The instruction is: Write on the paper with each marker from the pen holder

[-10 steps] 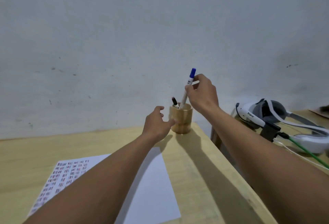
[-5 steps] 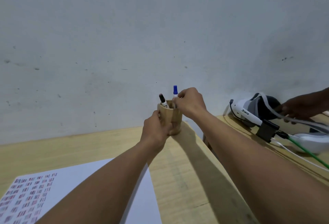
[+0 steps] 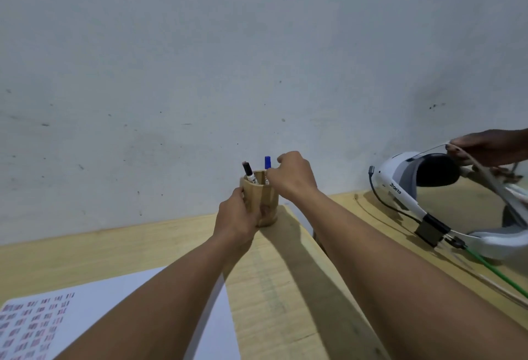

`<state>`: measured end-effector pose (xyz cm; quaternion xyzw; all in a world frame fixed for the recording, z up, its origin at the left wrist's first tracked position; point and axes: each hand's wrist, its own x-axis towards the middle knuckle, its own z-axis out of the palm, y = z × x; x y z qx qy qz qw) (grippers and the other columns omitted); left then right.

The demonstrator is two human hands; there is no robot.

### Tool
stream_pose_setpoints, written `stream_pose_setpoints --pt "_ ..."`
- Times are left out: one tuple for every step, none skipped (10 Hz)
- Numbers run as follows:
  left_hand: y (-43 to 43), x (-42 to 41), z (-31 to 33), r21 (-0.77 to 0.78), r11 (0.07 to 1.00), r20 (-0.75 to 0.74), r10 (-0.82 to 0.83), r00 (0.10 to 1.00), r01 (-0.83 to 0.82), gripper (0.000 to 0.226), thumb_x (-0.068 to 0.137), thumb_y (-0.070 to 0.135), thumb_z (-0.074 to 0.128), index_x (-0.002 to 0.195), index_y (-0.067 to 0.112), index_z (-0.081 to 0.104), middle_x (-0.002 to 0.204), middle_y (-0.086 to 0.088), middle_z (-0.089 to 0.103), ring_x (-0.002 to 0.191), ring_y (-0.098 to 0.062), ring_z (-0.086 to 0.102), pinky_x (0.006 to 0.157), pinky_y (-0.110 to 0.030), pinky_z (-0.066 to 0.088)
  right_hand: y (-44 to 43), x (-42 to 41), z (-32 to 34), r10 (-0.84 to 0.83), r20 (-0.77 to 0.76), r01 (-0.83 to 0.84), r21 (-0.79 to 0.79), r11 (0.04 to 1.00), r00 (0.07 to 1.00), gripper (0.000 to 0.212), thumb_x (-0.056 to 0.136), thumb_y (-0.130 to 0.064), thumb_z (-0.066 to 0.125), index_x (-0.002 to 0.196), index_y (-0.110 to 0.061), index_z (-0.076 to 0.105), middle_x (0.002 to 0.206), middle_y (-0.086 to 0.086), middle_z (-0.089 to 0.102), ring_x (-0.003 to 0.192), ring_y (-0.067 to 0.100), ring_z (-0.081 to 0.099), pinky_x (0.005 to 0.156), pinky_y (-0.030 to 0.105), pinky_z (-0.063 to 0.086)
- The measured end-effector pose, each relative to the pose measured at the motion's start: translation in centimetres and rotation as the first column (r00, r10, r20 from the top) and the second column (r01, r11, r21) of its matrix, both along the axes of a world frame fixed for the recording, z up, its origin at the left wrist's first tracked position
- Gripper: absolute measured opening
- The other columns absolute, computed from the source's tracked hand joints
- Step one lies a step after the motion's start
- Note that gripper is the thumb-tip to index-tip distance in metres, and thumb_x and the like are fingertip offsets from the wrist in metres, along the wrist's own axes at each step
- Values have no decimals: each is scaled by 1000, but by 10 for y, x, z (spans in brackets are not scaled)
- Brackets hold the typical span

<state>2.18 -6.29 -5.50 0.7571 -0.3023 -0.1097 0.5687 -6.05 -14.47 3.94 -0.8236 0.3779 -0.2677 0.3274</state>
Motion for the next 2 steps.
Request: stream_pose_setpoints --pt "7 -4 7 -38 999 -85 20 996 -24 61 89 31 70 142 13 45 119 1 59 81 -5 56 58 -13 38 9 -9 4 26 35 -25 -23 999 999 51 87 -6 57 138 -6 52 112 14 68 97 31 70 85 45 59" --pt "27 -12 20 20 998 -19 54 998 -54 80 91 34 69 155 13 27 145 -13 51 126 -28 53 89 -27 43 17 -23 16 45 96 -45 -7 999 994 57 90 -9 53 147 -14 46 102 7 69 85 20 66 67 30 47"
